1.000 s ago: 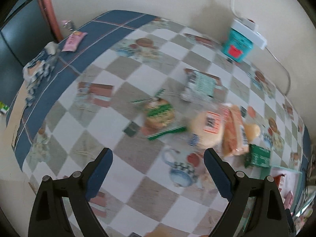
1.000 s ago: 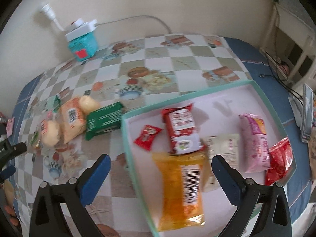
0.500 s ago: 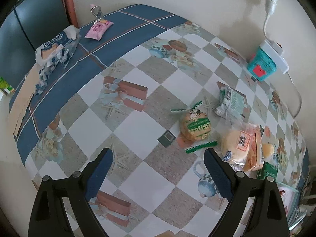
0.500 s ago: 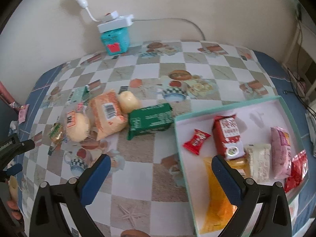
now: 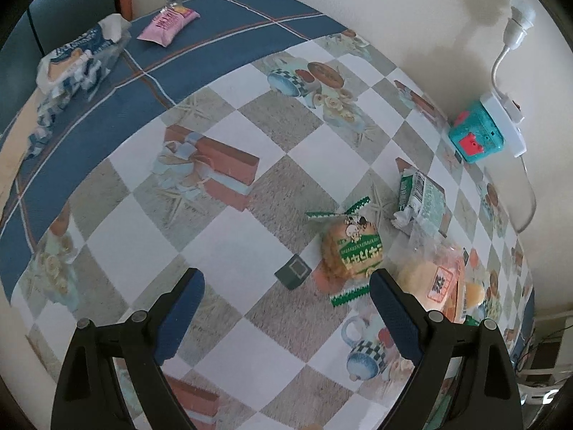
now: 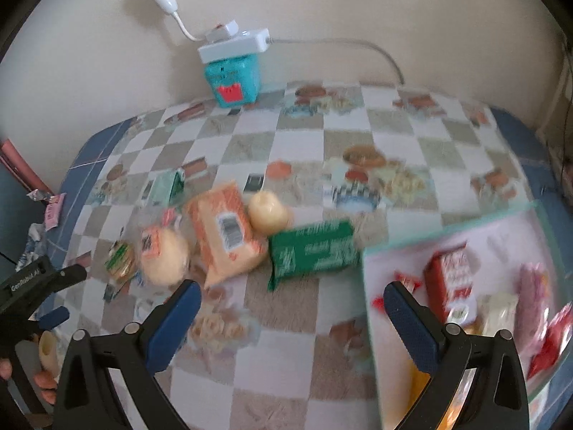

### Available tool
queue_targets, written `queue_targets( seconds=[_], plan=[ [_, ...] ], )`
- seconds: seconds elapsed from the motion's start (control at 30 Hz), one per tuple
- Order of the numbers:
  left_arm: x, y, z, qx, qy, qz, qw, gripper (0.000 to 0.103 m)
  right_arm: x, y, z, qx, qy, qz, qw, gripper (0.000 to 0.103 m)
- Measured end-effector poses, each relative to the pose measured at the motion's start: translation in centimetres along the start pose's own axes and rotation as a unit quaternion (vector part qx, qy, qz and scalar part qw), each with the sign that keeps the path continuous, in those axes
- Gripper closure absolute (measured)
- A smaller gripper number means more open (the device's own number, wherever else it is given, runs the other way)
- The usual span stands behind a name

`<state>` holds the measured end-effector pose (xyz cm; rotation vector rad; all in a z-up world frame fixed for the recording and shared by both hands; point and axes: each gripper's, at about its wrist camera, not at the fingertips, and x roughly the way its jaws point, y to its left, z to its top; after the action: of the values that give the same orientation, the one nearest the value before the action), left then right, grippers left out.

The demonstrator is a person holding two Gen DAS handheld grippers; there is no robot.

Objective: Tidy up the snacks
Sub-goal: 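Move both tools back from the tray to the snack pile, then grasp the green rectangular pack with the right tool while the left tool grasps the green-striped cookie pack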

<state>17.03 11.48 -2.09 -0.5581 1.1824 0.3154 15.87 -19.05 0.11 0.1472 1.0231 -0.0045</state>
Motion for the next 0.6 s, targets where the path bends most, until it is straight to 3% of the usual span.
queue_targets(
  seconds=[0.2, 0.37, 0.6],
  plan=[
    [1.4, -0.3, 0.9, 0.0, 0.01, -0.008, 0.9999, 0.009, 0.7, 0.1, 2.2, -0.024, 0.0, -0.007, 1.0, 0.001],
    [2.9, -1.0, 1.2, 0.007, 0.022, -0.014, 0.9996, 0.009, 2.5, -0.5, 3.2, -0.028, 0.033, -0.022, 0.999, 0.014],
    [3.9, -2.2, 1.9, 0.023, 0.018, -0.016, 0.9995, 0.01, 4.8, -0.6, 3.8, -0.046, 0.075, -0.023, 0.996, 0.017]
  ],
)
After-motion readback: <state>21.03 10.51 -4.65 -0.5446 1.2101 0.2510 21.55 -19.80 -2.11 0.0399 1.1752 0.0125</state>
